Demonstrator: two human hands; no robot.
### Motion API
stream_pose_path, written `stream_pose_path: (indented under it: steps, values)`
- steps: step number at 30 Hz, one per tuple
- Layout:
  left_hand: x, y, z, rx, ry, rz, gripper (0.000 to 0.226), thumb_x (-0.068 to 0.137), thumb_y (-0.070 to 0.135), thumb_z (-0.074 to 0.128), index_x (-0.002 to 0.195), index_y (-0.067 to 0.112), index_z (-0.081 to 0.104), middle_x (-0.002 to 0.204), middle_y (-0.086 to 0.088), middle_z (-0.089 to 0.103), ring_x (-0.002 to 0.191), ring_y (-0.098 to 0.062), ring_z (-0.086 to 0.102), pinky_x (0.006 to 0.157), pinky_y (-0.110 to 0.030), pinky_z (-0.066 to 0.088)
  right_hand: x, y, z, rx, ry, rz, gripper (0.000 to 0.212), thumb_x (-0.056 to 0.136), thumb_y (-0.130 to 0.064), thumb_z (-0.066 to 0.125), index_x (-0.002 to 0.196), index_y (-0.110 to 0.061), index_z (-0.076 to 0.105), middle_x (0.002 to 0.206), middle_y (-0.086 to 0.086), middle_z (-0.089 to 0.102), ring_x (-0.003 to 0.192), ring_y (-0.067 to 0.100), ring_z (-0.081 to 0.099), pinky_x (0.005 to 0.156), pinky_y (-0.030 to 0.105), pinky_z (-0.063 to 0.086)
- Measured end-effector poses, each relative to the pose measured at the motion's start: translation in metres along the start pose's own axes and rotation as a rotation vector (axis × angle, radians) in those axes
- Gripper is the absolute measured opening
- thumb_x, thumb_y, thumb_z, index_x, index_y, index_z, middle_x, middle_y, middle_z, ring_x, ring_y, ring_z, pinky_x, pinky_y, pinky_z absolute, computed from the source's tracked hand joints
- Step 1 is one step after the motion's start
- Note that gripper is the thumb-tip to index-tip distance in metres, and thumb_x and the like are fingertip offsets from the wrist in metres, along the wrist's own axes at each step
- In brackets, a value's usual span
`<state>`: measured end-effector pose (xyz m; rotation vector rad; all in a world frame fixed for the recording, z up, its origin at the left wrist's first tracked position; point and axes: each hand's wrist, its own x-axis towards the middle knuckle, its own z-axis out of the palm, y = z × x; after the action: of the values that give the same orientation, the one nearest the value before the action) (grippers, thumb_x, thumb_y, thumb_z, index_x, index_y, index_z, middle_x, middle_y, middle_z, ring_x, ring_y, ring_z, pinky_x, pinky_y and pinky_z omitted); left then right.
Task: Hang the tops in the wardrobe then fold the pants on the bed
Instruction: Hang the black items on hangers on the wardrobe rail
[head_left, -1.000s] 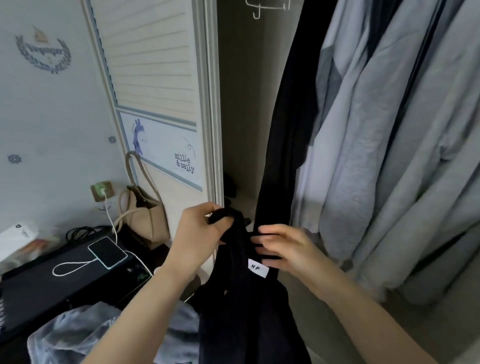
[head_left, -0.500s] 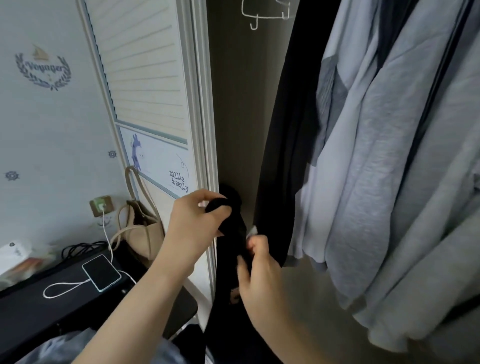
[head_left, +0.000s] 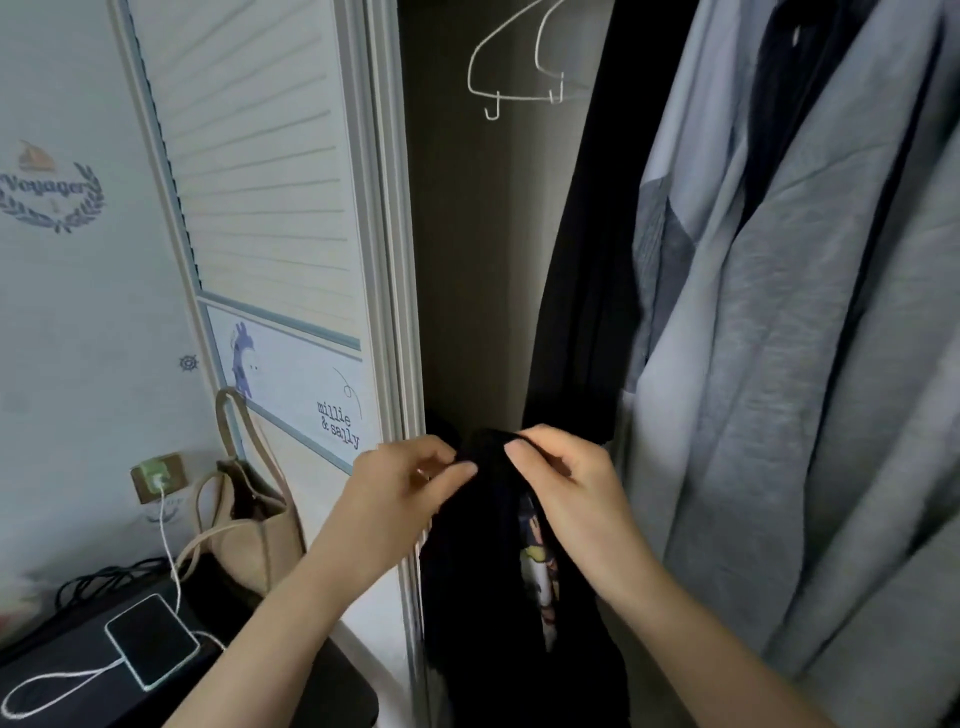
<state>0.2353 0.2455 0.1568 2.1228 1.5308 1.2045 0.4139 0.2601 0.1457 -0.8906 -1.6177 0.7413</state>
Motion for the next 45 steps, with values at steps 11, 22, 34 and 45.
stream_pose_path:
  steps: [11, 22, 34, 45]
  values:
    - [0.051, -0.025, -0.023, 0.552, 0.126, -0.050, 0.004, 0.093, 0.017, 0.055, 0.092, 0.017, 0.059, 0.081, -0.002, 0.063, 0.073, -0.024, 0.058, 0.061, -0.029, 0.043, 0.041, -0.011, 0.005, -0.343, 0.010, -0.160, 0.007, 0.092, -0.023, 0.059, 0.087, -0.025, 0.064, 0.082, -0.012, 0.065, 0.081, 0.002, 0.061, 0.070, 0.012, 0.045]
    - [0.079, -0.042, -0.107, -0.315, -0.389, -0.333, 0.020, 0.085, 0.033, 0.072, 0.074, 0.015, 0.074, 0.067, -0.004, 0.058, 0.062, -0.012, 0.058, 0.059, -0.021, 0.044, 0.083, 0.004, -0.008, -0.879, -0.031, -0.224, 0.010, 0.085, -0.019, 0.069, 0.088, -0.024, 0.061, 0.085, -0.011, 0.055, 0.080, 0.013, 0.060, 0.073, 0.033, 0.051]
    - [0.184, 0.005, -0.111, -0.385, 0.260, -0.037, 0.032, 0.095, 0.029, 0.059, 0.086, -0.001, 0.067, 0.071, -0.009, 0.060, 0.064, -0.018, 0.055, 0.061, -0.027, 0.039, 0.183, -0.121, -0.008, -0.972, -0.060, -0.259, 0.025, 0.081, -0.039, 0.072, 0.071, -0.018, 0.064, 0.060, -0.006, 0.061, 0.062, 0.009, 0.059, 0.064, 0.027, 0.051]
    - [0.227, 0.037, -0.087, -0.047, 0.250, 0.297, 0.029, 0.094, 0.029, 0.060, 0.068, 0.016, 0.057, 0.064, 0.000, 0.059, 0.074, -0.025, 0.062, 0.066, -0.035, 0.045, 0.346, -0.196, -0.027, -0.996, 0.602, -0.129, 0.064, 0.098, -0.038, 0.042, 0.139, 0.008, 0.026, 0.142, 0.024, 0.033, 0.130, 0.040, 0.034, 0.101, 0.042, 0.034]
